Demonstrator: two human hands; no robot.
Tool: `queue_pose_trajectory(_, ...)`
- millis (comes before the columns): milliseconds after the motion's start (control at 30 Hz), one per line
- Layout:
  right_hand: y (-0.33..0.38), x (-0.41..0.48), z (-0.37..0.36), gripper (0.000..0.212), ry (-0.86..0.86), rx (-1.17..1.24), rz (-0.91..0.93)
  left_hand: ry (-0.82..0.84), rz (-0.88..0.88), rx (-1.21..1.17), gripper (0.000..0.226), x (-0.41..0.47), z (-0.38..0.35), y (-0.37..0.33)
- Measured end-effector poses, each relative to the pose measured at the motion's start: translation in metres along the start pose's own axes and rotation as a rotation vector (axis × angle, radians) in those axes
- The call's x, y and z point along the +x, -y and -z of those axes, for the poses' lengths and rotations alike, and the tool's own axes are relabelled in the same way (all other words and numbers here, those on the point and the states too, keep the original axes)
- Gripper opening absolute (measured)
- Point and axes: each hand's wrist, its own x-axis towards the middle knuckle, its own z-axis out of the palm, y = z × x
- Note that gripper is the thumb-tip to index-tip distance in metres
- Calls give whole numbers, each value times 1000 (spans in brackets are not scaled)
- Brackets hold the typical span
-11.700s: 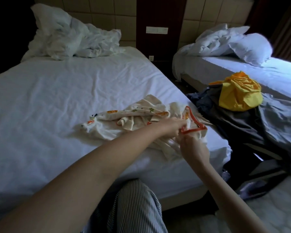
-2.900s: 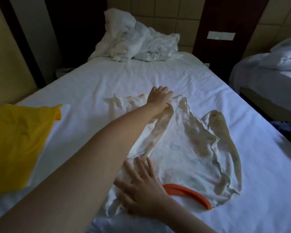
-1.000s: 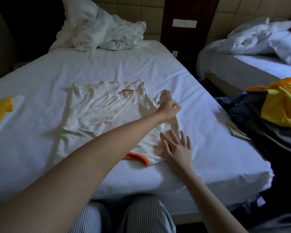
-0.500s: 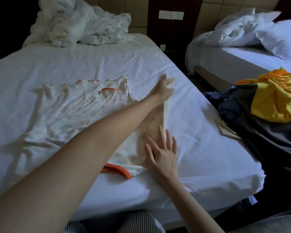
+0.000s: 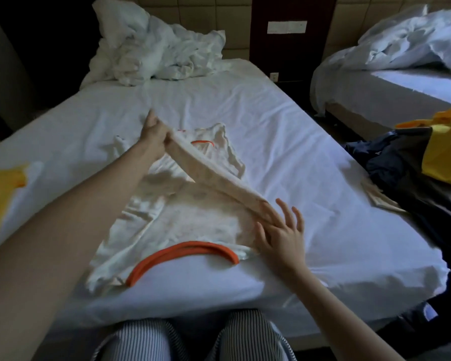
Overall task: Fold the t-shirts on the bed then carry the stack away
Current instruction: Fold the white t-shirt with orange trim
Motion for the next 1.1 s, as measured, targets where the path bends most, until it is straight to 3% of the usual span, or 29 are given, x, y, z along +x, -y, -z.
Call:
queue_pose_trajectory(100, -1, 0, 2, 31, -110, 40, 103, -43, 196, 63, 43, -9, 48, 36)
queue_pose_trajectory(167, -1, 1, 4, 28, -110, 46, 125, -121, 268, 33, 40, -13, 69, 56)
queue_pose_trajectory(267, 2, 4, 8, 48, 13, 56, 37, -195, 297, -115, 25, -19, 81, 59)
queue_pose_trajectory(367, 0, 7, 12, 45, 145, 125, 87, -137, 353, -79, 6, -38, 73, 37)
queue_pose_trajectory(467, -3, 17, 18, 39, 294, 226, 201, -131, 336, -21, 17, -48, 73, 26)
queue_pose_trajectory(567, -1, 35, 23, 26, 392, 285, 291, -88, 323, -117, 20, -49, 85, 24)
queue_pose_trajectory(700, 25, 74, 34, 42, 331, 453, 134, -29, 312, -20, 16, -48, 98, 23)
queue_pose_trajectory(800, 53, 108, 13, 47, 375, 424, 23, -139, 387, 103, 43, -39, 110, 33)
queue_pose_trajectory(867, 61, 119, -15, 42, 564, 255, 18, -207, 323, 266, 76, -37, 113, 38)
queue_pose_trajectory(967, 52, 116, -46, 38, 769, 38, 21, -130, 175, 613, 121, -30, 113, 47)
queue_pose_trajectory(1100, 30, 122, -47, 36, 701, -122, 20, -110, 102, 736, 112, -21, 107, 47)
